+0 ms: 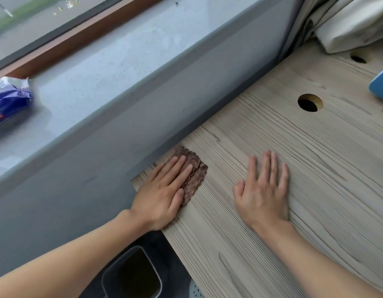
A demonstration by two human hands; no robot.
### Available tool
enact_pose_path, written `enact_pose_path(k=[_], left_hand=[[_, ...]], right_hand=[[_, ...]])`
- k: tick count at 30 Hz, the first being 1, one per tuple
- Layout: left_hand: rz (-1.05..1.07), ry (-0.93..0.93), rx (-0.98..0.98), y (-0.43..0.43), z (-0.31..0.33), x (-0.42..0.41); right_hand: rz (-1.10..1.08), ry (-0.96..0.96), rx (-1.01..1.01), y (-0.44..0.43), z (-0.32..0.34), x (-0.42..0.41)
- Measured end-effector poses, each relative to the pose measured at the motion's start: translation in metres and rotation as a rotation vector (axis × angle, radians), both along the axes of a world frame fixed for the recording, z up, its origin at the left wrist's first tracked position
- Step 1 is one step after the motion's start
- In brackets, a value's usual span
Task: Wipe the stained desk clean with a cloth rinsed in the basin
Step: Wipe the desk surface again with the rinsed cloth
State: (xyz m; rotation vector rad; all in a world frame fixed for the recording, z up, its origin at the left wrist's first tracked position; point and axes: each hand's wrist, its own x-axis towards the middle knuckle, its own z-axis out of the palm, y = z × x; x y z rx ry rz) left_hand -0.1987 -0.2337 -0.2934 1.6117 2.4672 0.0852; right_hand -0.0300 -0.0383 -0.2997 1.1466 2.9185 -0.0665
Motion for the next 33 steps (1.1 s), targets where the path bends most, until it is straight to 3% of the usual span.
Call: enact_pose_path(k=[8,15,19,26,33], left_hand=[[0.336,-0.008,-0.004,0.039,0.002,-0.028],[-0.022,0.032,-0.023,0.031,0.003,0.025],[-0.019,0.017,-0.004,0.039,0.002,0.007],[0.190,-0.016,0.017,0.074,0.001,-0.020],[0.089,0.045,-0.007,0.070,0.003,0.014]], right_hand=[[0.000,0.013,-0.010,0.000,-0.001,0.000],[0.002,0.004,-0.013,0.000,-0.001,-0.001],[0.007,-0.006,-0.011,0.001,0.000,-0.001],[0.006,-0.006,-0.025,0.000,0.000,0.000],[-0.006,-0.010,-0.050,-0.001,0.003,0.000]])
